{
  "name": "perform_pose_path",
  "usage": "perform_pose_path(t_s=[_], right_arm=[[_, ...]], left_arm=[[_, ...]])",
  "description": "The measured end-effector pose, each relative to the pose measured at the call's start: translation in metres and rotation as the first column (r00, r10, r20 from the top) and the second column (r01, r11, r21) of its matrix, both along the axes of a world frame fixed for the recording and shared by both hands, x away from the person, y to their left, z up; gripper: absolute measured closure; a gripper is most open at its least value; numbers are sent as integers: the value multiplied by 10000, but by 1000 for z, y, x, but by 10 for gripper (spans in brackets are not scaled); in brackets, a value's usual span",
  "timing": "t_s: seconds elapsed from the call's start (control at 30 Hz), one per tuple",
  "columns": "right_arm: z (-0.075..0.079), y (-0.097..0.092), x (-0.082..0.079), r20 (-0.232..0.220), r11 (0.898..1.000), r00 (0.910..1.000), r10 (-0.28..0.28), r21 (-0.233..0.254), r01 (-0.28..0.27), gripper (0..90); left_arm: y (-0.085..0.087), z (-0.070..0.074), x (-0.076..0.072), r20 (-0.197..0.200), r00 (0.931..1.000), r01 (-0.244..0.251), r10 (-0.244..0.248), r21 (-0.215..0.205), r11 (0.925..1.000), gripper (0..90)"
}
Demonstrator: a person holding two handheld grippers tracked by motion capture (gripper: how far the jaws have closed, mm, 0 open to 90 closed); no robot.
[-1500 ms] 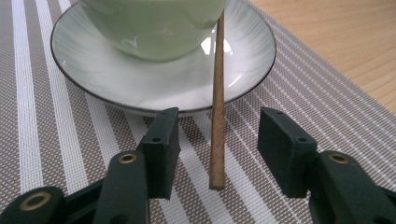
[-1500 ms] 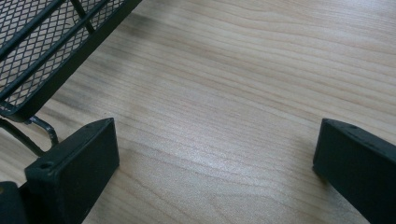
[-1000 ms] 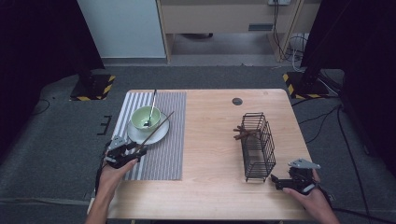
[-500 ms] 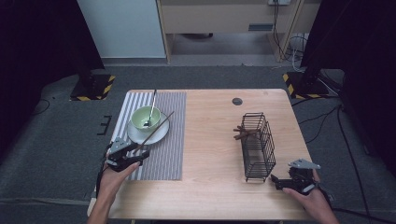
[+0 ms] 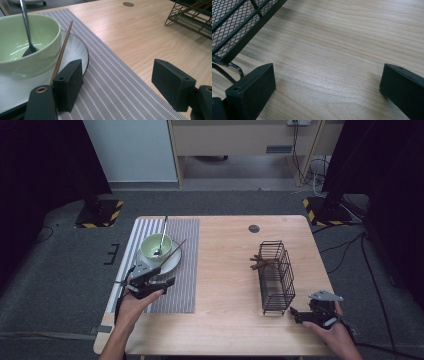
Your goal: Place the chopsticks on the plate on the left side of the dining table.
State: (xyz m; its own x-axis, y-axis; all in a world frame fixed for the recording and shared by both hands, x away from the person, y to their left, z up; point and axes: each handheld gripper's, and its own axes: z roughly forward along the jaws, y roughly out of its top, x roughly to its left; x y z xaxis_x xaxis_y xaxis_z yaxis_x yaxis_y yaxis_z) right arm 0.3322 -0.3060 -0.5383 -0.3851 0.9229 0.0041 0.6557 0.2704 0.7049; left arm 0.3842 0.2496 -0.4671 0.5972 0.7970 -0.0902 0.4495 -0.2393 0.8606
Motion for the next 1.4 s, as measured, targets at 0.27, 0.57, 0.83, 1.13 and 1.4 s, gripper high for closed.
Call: perform_pose_path(t_s=[0.27,0.57,0.83,1.13,1.4], right_arm=[[0,0,-1,-2,10000,10000,14,-1,-14,5],[0,0,-1,-5,10000,10000,-14,20,14,6],[0,0,-1,29,10000,10000,12,15,-12,6],[0,0,-1,27,10000,10000,29,11,-29,5],[0,-1,0,-9,9999,9999,151,5,-151,4]], left_arm=[[-23,26,7,95,10000,-22,19,352,9994,246],[-49,39,14,161,9993,334,-343,517,9981,245],[-68,46,20,277,9972,675,-693,604,9959,249],[-82,47,23,257,9961,828,-843,558,9950,259],[-86,48,23,365,9949,923,-938,408,9949,273]])
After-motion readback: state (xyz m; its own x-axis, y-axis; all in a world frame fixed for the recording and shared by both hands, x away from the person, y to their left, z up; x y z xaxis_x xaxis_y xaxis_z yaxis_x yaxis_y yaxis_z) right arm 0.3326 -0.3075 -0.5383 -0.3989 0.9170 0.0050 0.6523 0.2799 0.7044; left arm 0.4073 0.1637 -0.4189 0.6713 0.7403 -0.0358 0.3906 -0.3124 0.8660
